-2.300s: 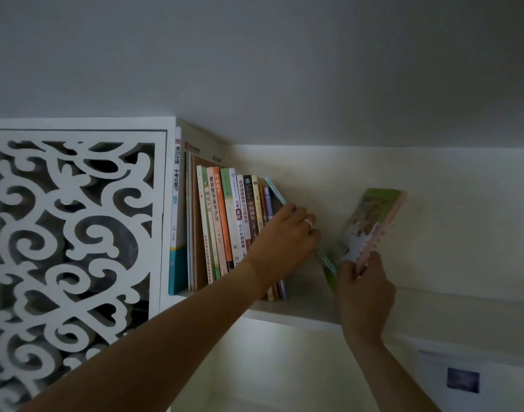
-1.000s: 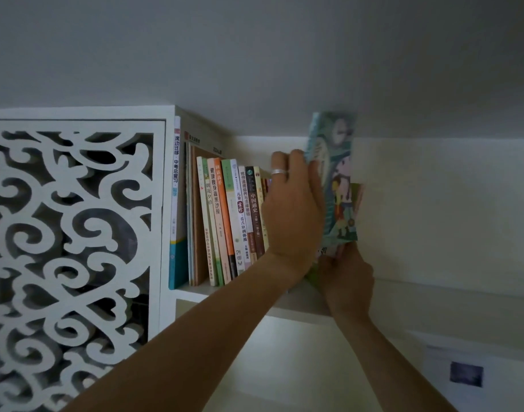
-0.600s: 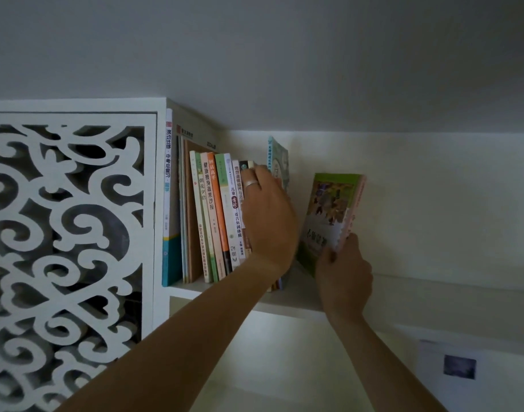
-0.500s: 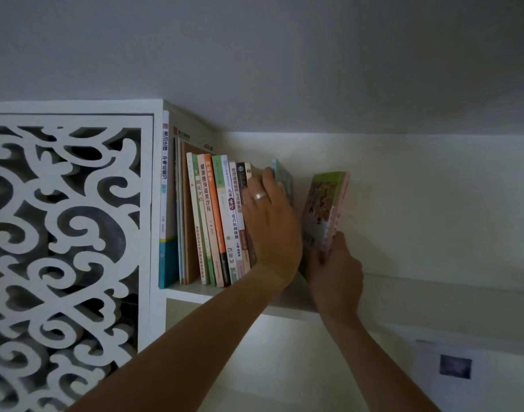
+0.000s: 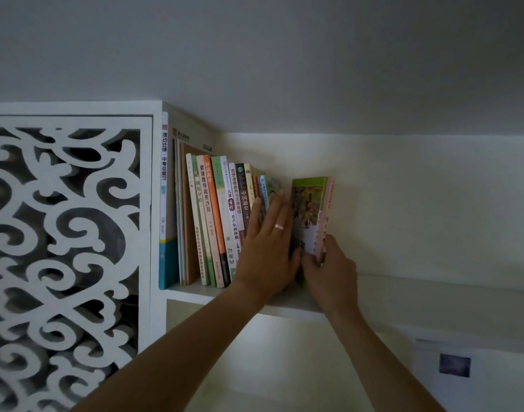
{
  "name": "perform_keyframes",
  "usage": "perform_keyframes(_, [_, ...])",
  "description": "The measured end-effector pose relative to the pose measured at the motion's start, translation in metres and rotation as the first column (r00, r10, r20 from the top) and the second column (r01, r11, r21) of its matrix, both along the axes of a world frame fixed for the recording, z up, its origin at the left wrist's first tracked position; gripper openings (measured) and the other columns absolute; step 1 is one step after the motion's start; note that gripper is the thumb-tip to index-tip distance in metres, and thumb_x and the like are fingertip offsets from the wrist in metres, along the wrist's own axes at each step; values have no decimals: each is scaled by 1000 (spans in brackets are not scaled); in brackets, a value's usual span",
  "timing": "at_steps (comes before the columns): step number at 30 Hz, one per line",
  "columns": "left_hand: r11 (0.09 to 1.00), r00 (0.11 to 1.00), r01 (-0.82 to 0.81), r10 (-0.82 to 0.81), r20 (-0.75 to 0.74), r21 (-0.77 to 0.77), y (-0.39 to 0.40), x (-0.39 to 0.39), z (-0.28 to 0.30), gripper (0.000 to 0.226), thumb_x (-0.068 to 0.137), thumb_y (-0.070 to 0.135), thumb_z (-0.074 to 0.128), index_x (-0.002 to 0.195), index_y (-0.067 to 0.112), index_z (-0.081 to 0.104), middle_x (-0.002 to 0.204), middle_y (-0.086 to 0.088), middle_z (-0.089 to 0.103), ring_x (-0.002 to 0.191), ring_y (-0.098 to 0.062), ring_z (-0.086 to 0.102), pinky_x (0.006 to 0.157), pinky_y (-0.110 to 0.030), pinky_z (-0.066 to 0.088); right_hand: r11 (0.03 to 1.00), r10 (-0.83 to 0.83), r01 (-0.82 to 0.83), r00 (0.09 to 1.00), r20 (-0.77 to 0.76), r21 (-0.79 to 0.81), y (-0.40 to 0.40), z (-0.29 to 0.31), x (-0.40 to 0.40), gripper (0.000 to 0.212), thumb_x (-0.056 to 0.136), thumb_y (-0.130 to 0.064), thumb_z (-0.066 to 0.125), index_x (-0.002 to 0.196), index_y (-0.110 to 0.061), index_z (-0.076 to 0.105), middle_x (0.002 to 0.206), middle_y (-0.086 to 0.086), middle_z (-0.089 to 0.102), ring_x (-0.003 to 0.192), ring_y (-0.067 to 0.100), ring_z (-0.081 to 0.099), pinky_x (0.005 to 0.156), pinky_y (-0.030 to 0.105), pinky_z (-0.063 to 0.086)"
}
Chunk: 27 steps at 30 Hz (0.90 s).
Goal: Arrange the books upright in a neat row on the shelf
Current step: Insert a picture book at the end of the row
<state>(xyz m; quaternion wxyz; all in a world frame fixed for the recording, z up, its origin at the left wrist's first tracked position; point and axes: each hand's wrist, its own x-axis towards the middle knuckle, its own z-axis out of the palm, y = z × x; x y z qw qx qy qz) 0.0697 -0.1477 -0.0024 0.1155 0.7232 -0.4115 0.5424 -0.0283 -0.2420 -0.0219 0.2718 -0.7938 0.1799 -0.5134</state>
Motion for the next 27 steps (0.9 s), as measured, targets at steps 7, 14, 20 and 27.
perform_keyframes(7, [993,990,30,-45,132,118,13,3,2,72,101,42,38,161,5,23,169,-20,17,159,-34,6,126,-62,6,958,275,-267,958,-83,101,-2,8,-13,22,100,-46,54,117,-36,62,104,-7,71,92,12,67,69,14,45])
perform_keyframes(14, [983,988,20,-47,147,184,17,-2,-11,48,92,36,65,137,23,58,168,-17,22,159,-36,7,127,-61,5,999,-35,34,997,75,19,-12,-2,-14,32,104,-32,47,119,-13,69,109,10,74,87,27,68,74,29,51])
perform_keyframes(20, [900,931,-230,93,354,369,7,-33,23,33,91,24,67,123,16,67,123,-12,71,131,-36,55,127,-58,10,975,-178,150,969,173,164,-22,0,-30,29,105,-28,48,109,-10,70,100,14,73,82,33,65,65,31,40])
perform_keyframes(27, [962,885,270,-234,403,-34,-9,-63,89,13,95,20,66,102,11,70,91,-11,72,72,-29,70,66,-41,59,932,-174,24,905,388,362,-22,1,-40,32,107,-25,41,100,-6,66,80,1,61,63,12,50,50,3,36])
